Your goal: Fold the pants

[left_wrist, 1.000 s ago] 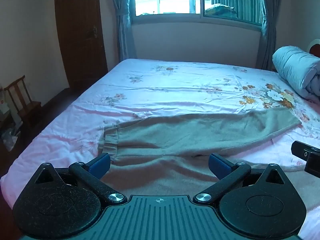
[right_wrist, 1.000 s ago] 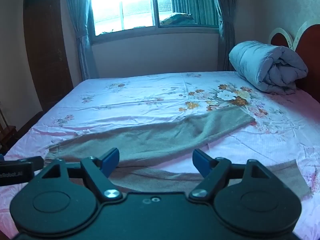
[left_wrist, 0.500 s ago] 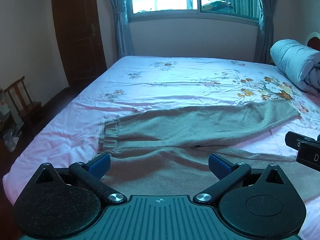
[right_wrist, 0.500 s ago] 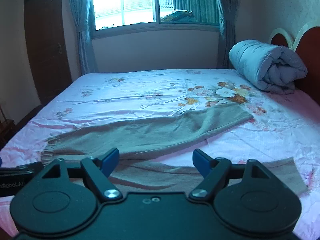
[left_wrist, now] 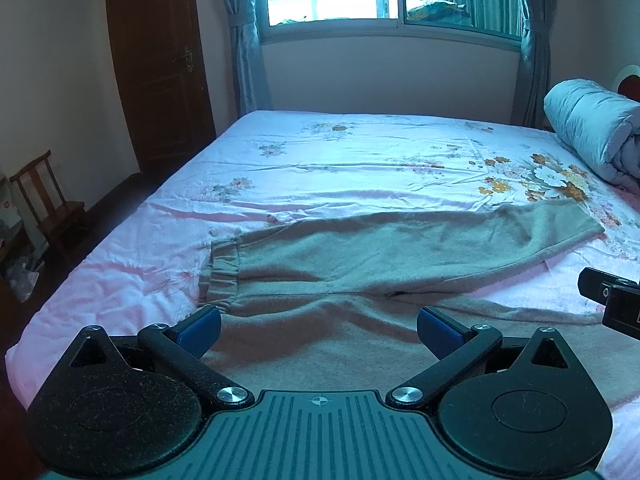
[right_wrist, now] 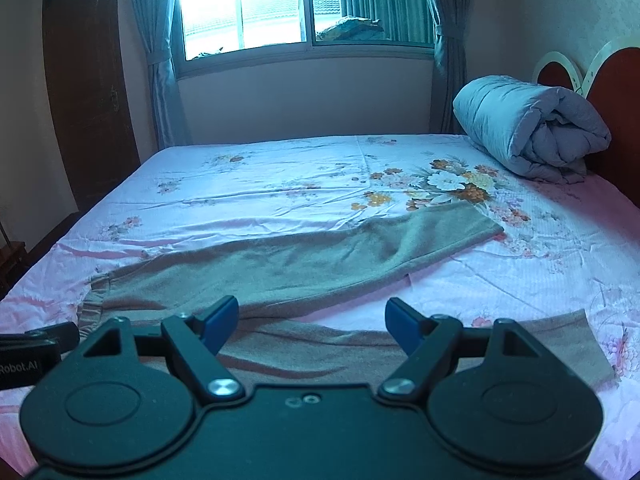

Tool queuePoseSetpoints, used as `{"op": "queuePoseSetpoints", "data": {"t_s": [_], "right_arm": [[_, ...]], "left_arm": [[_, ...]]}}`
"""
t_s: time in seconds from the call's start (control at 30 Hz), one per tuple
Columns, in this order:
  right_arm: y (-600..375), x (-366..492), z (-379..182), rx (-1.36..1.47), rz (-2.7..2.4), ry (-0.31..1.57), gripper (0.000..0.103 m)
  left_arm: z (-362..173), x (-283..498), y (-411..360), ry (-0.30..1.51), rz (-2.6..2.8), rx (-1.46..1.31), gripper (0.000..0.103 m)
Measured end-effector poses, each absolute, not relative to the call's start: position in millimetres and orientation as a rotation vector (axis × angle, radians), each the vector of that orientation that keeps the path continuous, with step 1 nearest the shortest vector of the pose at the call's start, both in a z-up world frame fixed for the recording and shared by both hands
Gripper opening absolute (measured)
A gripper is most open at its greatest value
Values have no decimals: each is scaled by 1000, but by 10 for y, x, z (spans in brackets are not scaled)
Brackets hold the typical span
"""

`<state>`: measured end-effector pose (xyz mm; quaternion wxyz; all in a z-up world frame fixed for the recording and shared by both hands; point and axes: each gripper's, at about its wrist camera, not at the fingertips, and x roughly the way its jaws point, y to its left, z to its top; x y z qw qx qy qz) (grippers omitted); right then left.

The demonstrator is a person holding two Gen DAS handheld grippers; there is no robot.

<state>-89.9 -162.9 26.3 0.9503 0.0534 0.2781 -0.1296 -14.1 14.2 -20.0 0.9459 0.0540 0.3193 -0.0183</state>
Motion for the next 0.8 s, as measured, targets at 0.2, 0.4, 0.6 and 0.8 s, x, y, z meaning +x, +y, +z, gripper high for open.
{"op": "queuePoseSetpoints", "data": {"t_s": [0.2, 0.4, 0.6, 0.8], "right_arm": [[-1606, -874, 256, 112, -266, 569, 74], [-1615, -866, 243, 109, -262, 573, 74], [-1623, -858, 237, 114, -262, 577, 74], [-1630, -855, 235, 115, -260, 579, 74]], "left_arm": [[-201, -139, 130, 654, -41, 110, 103], [-224, -125, 153, 655, -38, 106, 103], [-241, -124, 150, 660, -39, 105, 103], [-229, -99, 149, 662, -40, 104, 103]]}}
